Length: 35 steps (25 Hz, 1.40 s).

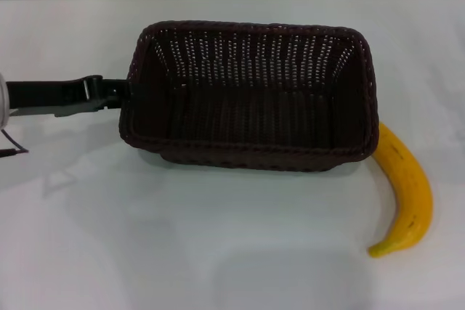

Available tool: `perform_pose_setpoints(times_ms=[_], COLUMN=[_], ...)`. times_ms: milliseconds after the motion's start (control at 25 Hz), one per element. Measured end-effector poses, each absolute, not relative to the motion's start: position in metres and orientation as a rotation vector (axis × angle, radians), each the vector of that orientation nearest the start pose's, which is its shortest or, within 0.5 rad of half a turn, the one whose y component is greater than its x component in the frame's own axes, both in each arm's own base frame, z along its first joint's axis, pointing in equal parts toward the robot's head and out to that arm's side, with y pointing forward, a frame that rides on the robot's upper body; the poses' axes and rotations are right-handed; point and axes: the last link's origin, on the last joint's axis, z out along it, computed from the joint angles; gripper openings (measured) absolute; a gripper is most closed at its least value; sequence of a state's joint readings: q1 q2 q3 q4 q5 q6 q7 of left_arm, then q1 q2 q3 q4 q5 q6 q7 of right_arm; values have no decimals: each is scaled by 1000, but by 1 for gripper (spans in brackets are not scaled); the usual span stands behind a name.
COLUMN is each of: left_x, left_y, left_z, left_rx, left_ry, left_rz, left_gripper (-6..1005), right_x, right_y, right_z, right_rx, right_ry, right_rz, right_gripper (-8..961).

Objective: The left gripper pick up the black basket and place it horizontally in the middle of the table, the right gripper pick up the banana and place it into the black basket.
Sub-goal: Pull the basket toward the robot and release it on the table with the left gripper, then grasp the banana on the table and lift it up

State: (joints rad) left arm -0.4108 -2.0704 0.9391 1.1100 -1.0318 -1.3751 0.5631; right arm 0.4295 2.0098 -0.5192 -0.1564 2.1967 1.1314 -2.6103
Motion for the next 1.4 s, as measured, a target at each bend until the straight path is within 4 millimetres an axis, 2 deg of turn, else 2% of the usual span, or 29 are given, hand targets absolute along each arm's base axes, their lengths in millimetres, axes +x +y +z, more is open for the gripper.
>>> perform_pose_setpoints(times_ms=[120,360,480,600,760,920,1160,1400], left_x=[-263,-275,-283,-293,-307,-318,-326,-328], left_y=[350,346,343,337,327,323,322,324], left_z=[50,86,103,118,133,137,138,146], left_rx=[-2191,-2192,-2168,-2133,-2075,-2007,-1942,-1873], left_ry=[-1661,-1525,-1432,-1309,-1124,-1027,-945,-892], left_rz=[-518,-671,-752,-828,-917,-978,-1011,-1063], left_gripper=[498,777,833,889,882,880,880,880], right_x=[378,382,382,372,348,322,283,242], right_y=[339,340,341,342,344,347,348,349], right_z=[69,88,104,126,154,164,155,131], right_rx=[-1493,-1543,-1623,-1721,-1848,-1962,-2116,-2243], right_ry=[649,681,705,738,798,913,1080,1178], right_rz=[718,727,675,625,490,299,15,-155], right_gripper=[822,821,820,819,818,817,816,814])
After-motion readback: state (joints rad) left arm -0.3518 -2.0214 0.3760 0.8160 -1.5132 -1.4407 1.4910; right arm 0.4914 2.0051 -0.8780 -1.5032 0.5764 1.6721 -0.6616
